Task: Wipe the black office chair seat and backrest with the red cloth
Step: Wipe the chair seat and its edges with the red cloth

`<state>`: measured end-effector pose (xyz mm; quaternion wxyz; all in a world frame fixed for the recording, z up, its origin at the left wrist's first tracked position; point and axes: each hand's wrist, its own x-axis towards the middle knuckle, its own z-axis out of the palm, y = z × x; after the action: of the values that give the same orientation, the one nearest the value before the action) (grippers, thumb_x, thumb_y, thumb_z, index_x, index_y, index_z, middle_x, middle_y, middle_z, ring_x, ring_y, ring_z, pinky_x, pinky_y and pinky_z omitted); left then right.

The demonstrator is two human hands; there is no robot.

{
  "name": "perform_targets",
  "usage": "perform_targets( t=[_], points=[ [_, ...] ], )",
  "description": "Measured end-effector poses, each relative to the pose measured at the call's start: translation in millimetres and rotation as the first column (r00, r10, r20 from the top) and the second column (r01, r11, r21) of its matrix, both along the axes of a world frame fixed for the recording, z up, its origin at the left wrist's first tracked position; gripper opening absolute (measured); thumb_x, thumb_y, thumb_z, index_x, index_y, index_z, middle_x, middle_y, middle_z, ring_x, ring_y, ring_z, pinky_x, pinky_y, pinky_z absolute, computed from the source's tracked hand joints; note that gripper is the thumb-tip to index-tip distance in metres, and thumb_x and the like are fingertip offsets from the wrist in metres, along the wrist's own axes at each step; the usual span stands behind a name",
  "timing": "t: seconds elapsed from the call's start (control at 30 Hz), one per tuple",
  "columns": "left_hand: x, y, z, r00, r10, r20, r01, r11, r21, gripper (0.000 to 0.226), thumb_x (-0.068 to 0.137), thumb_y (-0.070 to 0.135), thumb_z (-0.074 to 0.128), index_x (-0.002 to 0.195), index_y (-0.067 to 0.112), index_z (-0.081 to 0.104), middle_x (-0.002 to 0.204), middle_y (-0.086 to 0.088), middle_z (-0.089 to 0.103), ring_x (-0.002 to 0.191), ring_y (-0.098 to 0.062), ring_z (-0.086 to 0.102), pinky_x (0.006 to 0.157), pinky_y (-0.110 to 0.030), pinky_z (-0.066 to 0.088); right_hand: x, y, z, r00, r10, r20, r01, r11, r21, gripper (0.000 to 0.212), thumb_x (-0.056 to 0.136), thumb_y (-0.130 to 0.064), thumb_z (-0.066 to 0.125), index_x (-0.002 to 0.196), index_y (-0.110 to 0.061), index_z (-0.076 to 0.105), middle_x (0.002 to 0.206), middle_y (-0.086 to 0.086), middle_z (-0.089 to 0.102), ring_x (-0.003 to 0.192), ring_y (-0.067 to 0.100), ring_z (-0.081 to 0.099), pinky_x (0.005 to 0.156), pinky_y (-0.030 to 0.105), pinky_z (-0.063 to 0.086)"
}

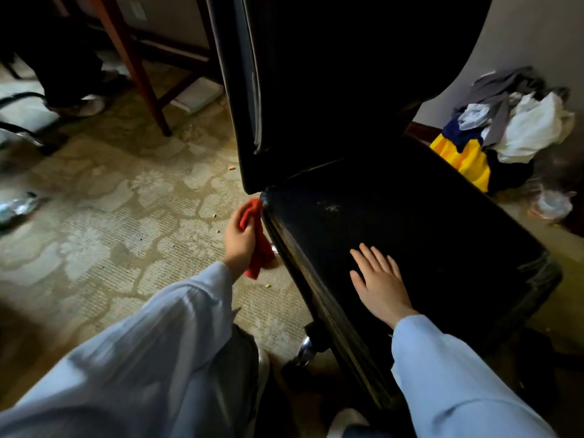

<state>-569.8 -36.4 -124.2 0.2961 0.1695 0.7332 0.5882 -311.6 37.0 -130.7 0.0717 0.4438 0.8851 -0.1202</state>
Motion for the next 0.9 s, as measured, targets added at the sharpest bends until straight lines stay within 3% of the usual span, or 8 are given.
perform_targets(
  t=[0.07, 0.13, 0.2, 0.33, 0.47, 0.53, 0.7, 0.9],
  points=[
    [-13, 18, 4, 0.997, -0.002, -0.077, 0.001, 1.0, -0.019, 0.04, 0.095, 0.011, 0.047, 0.11, 0.049, 0.051, 0.097, 0.002, 0.065, 0.076, -0.016, 0.06, 0.071, -0.031, 0.054, 2, -4, -8, 0.999, -0.008, -0.035, 0.01, 0.999, 0.047, 0.061, 0.092, -0.048, 0.005, 0.149, -0.026, 0.015, 0.158, -0.005, 0.01, 0.145, 0.013, 0.004, 0.117, 0.035, 0.0],
    [-26, 32, -2, 0.988, -0.068, -0.138, 0.057, 0.995, -0.079, 0.039, 0.095, 0.016, 0.048, 0.101, 0.053, 0.054, 0.093, 0.001, 0.067, 0.075, -0.016, 0.062, 0.072, -0.037, 0.054, 3, -5, -14, 0.998, -0.01, -0.069, 0.016, 0.996, 0.091, 0.069, 0.086, -0.048, 0.0, 0.147, -0.025, 0.023, 0.156, -0.003, 0.018, 0.145, 0.015, 0.01, 0.116, 0.036, 0.002],
    [-32, 41, -11, 0.979, -0.132, -0.157, 0.109, 0.983, -0.149, 0.034, 0.094, 0.018, 0.048, 0.108, 0.047, 0.059, 0.1, -0.001, 0.069, 0.081, -0.018, 0.065, 0.077, -0.037, 0.054, 2, -4, -18, 0.997, -0.014, -0.079, 0.023, 0.994, 0.106, 0.067, 0.087, -0.047, 0.005, 0.145, -0.023, 0.029, 0.154, -0.001, 0.025, 0.144, 0.017, 0.018, 0.115, 0.038, 0.008],
    [-21, 42, -25, 0.98, -0.067, -0.19, 0.035, 0.986, -0.163, 0.053, 0.085, -0.004, 0.042, 0.127, 0.024, 0.056, 0.109, 0.01, 0.06, 0.096, -0.007, 0.056, 0.083, -0.018, 0.045, 0, -4, -21, 0.994, -0.03, -0.106, 0.046, 0.987, 0.155, 0.057, 0.091, -0.041, 0.02, 0.139, -0.02, 0.043, 0.147, 0.003, 0.041, 0.138, 0.022, 0.034, 0.111, 0.044, 0.023],
    [-5, 31, -30, 0.971, -0.048, -0.232, 0.003, 0.981, -0.192, 0.06, 0.079, -0.008, 0.041, 0.129, 0.023, 0.056, 0.114, 0.01, 0.06, 0.104, -0.003, 0.051, 0.088, -0.011, 0.036, -1, -5, -21, 0.993, -0.035, -0.116, 0.056, 0.982, 0.181, 0.054, 0.091, -0.039, 0.024, 0.136, -0.019, 0.046, 0.143, 0.004, 0.045, 0.135, 0.023, 0.038, 0.109, 0.046, 0.027],
    [6, 20, -36, 0.961, -0.065, -0.268, 0.011, 0.98, -0.199, 0.06, 0.078, -0.006, 0.043, 0.128, 0.024, 0.056, 0.123, 0.005, 0.061, 0.112, -0.009, 0.054, 0.096, -0.019, 0.04, -2, -5, -21, 0.992, -0.031, -0.12, 0.055, 0.979, 0.198, 0.053, 0.091, -0.038, 0.026, 0.134, -0.018, 0.048, 0.142, 0.005, 0.047, 0.133, 0.024, 0.041, 0.107, 0.047, 0.03],
    [51, -17, -39, 0.924, -0.185, -0.333, 0.123, 0.972, -0.199, 0.052, 0.081, -0.003, 0.053, 0.126, 0.023, 0.058, 0.125, -0.002, 0.062, 0.111, -0.022, 0.059, 0.096, -0.032, 0.046, -3, -7, -22, 0.99, -0.039, -0.134, 0.065, 0.979, 0.193, 0.054, 0.09, -0.038, 0.026, 0.135, -0.018, 0.048, 0.142, 0.004, 0.047, 0.133, 0.024, 0.04, 0.107, 0.048, 0.029],
    [63, -53, -19, 0.826, -0.506, -0.247, 0.485, 0.863, -0.145, 0.041, 0.081, 0.004, 0.052, 0.111, 0.031, 0.063, 0.109, 0.01, 0.065, 0.104, -0.008, 0.062, 0.087, -0.007, 0.04, -3, -9, -20, 0.989, -0.034, -0.142, 0.064, 0.976, 0.208, 0.053, 0.09, -0.037, 0.026, 0.134, -0.017, 0.049, 0.14, 0.006, 0.049, 0.132, 0.025, 0.043, 0.106, 0.047, 0.031]
  ],
)
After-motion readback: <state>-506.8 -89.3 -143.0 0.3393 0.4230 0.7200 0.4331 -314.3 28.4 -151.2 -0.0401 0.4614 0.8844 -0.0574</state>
